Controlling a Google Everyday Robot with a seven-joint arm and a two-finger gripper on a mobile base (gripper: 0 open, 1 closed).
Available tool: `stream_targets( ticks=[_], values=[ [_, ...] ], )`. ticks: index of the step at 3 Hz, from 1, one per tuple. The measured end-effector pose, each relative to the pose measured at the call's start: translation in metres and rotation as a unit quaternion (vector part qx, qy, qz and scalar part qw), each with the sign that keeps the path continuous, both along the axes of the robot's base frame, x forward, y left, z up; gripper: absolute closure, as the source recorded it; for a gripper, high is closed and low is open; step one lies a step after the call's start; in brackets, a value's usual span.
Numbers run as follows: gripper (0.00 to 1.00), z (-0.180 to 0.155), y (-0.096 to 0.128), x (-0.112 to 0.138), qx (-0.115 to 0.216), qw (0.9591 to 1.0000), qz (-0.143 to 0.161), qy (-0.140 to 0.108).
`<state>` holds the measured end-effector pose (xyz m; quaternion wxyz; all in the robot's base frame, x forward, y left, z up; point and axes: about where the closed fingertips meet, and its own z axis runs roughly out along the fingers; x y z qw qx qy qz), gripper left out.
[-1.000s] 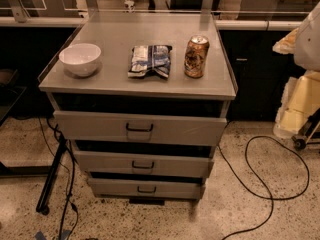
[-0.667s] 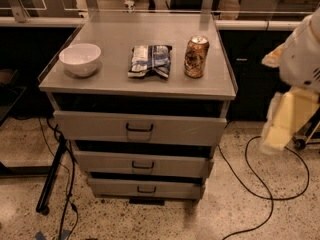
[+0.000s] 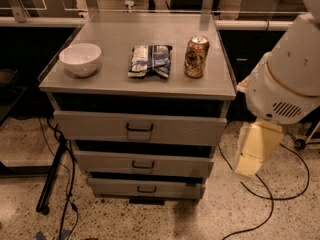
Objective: Open top drawer
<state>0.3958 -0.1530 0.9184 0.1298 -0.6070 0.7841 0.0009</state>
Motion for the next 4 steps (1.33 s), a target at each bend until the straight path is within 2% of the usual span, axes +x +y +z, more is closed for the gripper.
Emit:
stream_targets(
  ticks=[1, 2, 3, 4],
  values=[
    [0.0, -0.006, 0.003, -0.002, 0.005, 0.9999, 0.009, -0.002],
    [0.0, -0.036, 0.021, -0.001, 0.005, 1.0, 0.005, -0.006],
    [0.0, -0.091, 0.058, 0.025, 0.014, 0.9997, -0.004, -0.021],
    [0.0, -0.091, 0.059, 0.025, 0.015, 0.9996, -0.004, -0.022]
  ],
)
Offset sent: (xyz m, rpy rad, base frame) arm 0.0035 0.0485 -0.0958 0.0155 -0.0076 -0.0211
